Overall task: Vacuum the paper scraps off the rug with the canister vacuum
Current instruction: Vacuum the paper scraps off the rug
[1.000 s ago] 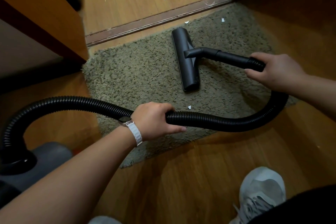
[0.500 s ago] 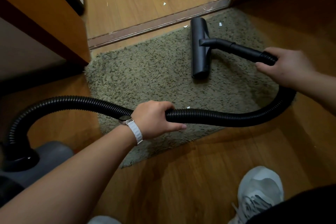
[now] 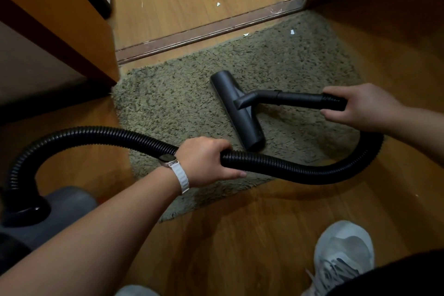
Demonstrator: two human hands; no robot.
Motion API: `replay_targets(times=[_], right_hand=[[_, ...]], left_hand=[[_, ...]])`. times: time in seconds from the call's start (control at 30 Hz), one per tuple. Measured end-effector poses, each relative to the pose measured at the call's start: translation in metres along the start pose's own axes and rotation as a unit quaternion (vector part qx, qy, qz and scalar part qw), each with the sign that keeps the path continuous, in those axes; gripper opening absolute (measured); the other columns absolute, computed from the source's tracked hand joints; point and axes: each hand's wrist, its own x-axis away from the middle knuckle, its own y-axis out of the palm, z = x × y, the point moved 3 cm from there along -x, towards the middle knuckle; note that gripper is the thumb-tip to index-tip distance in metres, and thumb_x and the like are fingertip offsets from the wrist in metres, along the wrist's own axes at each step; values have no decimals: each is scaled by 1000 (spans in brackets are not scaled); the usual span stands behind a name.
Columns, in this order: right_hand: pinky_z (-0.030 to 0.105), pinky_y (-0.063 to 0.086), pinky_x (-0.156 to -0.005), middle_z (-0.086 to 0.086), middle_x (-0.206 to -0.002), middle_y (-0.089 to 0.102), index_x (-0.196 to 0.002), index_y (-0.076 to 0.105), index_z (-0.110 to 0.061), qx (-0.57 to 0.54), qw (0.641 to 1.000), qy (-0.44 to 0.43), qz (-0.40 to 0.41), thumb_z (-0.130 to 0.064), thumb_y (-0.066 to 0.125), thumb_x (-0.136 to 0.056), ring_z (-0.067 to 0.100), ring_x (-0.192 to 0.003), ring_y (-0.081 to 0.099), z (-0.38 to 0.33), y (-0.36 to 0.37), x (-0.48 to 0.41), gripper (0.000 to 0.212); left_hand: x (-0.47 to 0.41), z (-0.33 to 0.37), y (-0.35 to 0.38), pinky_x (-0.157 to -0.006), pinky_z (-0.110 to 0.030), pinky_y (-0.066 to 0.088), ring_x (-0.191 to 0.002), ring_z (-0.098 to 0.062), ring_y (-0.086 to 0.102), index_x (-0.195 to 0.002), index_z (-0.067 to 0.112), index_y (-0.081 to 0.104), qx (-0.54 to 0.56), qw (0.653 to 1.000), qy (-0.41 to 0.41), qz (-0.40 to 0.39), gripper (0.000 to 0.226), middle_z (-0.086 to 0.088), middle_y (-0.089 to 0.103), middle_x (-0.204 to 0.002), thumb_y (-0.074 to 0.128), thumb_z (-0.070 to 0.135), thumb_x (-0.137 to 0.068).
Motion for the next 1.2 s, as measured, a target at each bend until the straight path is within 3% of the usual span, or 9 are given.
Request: replay_targets(times=[0.13,0.4,0.5,0.63,0.77,0.87,1.0,1.1,1.2], right_hand=[[26,28,-47,-13,-69,50,-143,51,-31,-20,1000,-11,2,-40,68,-90,7,-53,44,6,-1,8,56],[30,36,-46,0,-69,62,-142,51,-35,-1,1000,3,-6,-43,70,-87,20,-52,55,51,-6,29,58],[36,46,-52,-5,-74,65,-140,53,-37,18,999,-30,-27,-45,70,-86,16,-58,60,59,4,38,57],[33,44,-55,-7,-81,65,-131,58,-37,36,994,-102,-15,-43,70,-87,9,-64,57,53,17,46,46],[32,49,-57,-3,-87,68,-128,59,-35,71,983,-170,9,-44,67,-87,16,-72,62,40,27,44,43],[33,52,-58,-3,-86,69,-128,59,-34,75,978,-192,15,-46,65,-87,18,-73,63,32,32,42,43],[37,53,-61,-2,-89,70,-130,60,-33,63,984,-169,13,-42,70,-85,19,-74,64,35,28,40,47],[36,49,-56,-4,-79,67,-130,59,-34,53,993,-106,-6,-41,70,-87,12,-63,59,45,20,37,44],[34,44,-52,-4,-80,64,-139,54,-33,30,999,-33,-8,-44,68,-88,13,-60,56,55,14,35,54]], left_hand=[[0,4,-1,-62,-28,50,-69,-9,58,-97,34,61,-11,1000,9,-3,58,15,52,-67,51,84,-70],[2,32,11,-63,-28,49,-68,-11,58,-96,31,59,-19,997,51,-50,57,13,53,-67,52,83,-72],[8,43,25,-66,-29,52,-75,-13,64,-101,29,61,-27,994,72,-75,62,10,63,-78,49,84,-72],[8,46,31,-64,-27,50,-74,-12,63,-101,29,62,-26,992,80,-91,62,10,63,-79,51,82,-73],[8,42,29,-61,-26,43,-75,-11,62,-98,29,62,-21,993,70,-88,59,13,57,-74,54,81,-72],[8,40,32,-63,-28,50,-75,-12,64,-97,29,63,-19,993,73,-85,62,11,64,-78,52,84,-70],[9,38,35,-64,-29,50,-76,-14,63,-98,28,62,-24,993,74,-89,62,9,65,-81,52,83,-71],[10,41,35,-66,-29,51,-77,-14,64,-100,28,62,-29,993,77,-88,62,8,66,-82,51,83,-72],[12,43,35,-69,-31,53,-78,-15,64,-102,28,62,-21,993,74,-92,62,7,66,-82,51,82,-73]])
